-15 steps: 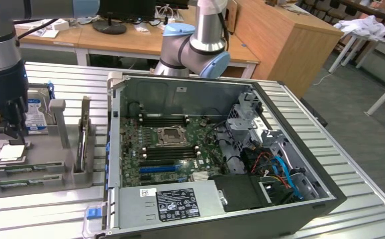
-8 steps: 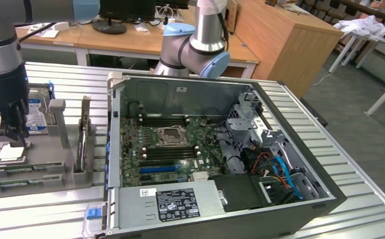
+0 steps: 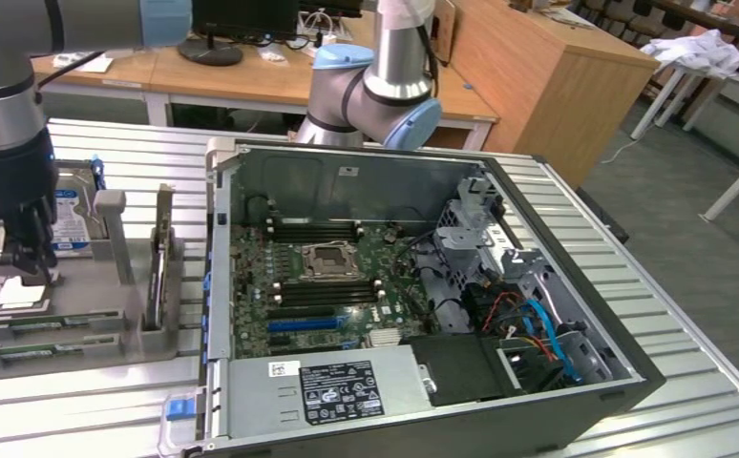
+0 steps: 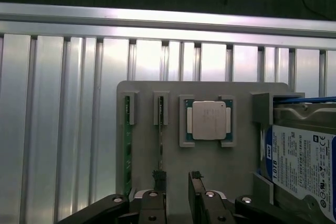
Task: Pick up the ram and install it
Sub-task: 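Pick up the ram and move it above insertion slot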
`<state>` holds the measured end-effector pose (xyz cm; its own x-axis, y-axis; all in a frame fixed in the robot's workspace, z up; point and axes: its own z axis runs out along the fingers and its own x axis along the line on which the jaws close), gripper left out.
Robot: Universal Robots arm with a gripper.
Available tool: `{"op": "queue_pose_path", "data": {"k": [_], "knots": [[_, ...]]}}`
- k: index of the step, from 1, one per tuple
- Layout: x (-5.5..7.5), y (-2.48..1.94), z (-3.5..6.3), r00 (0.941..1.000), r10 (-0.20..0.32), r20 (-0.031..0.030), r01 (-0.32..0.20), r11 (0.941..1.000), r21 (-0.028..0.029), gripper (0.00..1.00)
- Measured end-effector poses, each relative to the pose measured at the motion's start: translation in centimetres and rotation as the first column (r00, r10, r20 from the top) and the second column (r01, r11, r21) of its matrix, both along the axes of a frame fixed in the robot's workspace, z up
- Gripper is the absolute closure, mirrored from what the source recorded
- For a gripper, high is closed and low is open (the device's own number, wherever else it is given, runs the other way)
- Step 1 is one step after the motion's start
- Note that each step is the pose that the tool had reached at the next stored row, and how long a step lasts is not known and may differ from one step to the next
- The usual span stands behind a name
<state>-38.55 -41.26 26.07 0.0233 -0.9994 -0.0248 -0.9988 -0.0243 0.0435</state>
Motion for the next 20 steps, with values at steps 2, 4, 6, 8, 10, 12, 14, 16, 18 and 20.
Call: {"op": "queue_pose_path", "data": {"k": [2,4,6,8,10,12,14,16,18,20], "knots": [[0.0,0.0,-0.16,1.0,0.0,0.0,0.0,1.0,0.0,0.69],[0.0,0.0,-0.31,1.0,0.0,0.0001,0.0,1.0,0.0,0.69],[0.0,0.0,-0.46,1.0,0.0,0.0,0.0,1.0,0.0,0.69],[0.0,0.0,-0.52,1.0,0.0,-0.0001,0.0,1.0,-0.0001,0.69],[0.0,0.0,-0.52,1.0,0.0,-0.0001,0.0,1.0,-0.0001,0.69],[0.0,0.0,-0.53,1.0,0.0,-0.0001,0.0,1.0,0.0,0.69],[0.01,-0.03,-0.54,1.0,0.0,0.0001,0.0,1.0,0.0001,0.69],[0.01,-0.19,-0.54,1.0,0.0,0.0002,0.0,1.0,0.0,0.69],[0.0,-0.42,-0.54,1.0,0.0,0.0001,0.0,1.0,0.0,0.69],[-0.01,-0.69,-0.53,1.0,0.0,0.0,0.0,1.0,0.0,0.69]]}}
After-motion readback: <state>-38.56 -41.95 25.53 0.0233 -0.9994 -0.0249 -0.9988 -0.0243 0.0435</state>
